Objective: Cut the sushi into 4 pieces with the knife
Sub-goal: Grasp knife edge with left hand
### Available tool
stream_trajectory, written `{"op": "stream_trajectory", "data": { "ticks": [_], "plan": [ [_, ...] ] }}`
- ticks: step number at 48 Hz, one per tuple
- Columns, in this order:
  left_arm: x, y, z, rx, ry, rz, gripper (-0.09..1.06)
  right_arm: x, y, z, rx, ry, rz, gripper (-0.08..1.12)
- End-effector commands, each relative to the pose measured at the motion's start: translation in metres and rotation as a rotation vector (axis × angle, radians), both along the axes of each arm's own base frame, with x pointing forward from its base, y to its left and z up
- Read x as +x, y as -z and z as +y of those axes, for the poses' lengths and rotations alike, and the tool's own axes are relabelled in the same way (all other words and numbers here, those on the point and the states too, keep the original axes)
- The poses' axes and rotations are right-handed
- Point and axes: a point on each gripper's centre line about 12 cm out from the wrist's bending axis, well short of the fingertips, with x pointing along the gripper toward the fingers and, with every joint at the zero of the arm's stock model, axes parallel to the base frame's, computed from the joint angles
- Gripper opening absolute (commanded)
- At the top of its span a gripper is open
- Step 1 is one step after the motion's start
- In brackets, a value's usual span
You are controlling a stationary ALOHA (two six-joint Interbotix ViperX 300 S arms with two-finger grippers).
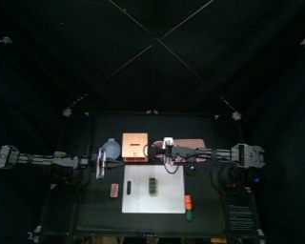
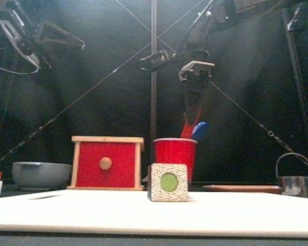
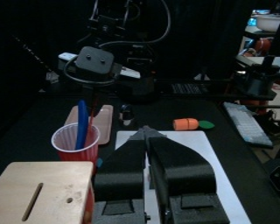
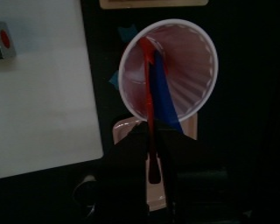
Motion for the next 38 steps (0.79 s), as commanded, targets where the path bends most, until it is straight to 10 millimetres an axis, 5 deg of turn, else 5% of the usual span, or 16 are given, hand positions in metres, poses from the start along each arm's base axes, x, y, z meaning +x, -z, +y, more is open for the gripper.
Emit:
{"op": "stream_trajectory", "data": {
  "ticks": [1, 23, 29, 38],
  "plan": [
    [0.001, -0.005, 0.002, 0.001, -0.009, -0.029, 0.39, 0.003, -0.033, -0.003, -0.009, 0.016, -0.071, 0.13],
    [-0.001, -0.011, 0.005, -0.038, -0.032, -0.115, 0.41, -0.041, -0.149, 0.023, 0.005, 0.023, -0.412, 0.13],
    [-0.001, -0.012, 0.006, -0.062, -0.040, -0.118, 0.47, -0.052, -0.158, 0.037, 0.027, 0.012, -0.563, 0.13],
    [0.001, -0.012, 0.004, -0.092, -0.038, -0.112, 0.68, -0.060, -0.128, 0.053, 0.078, -0.028, -0.758, 0.13]
  ]
}}
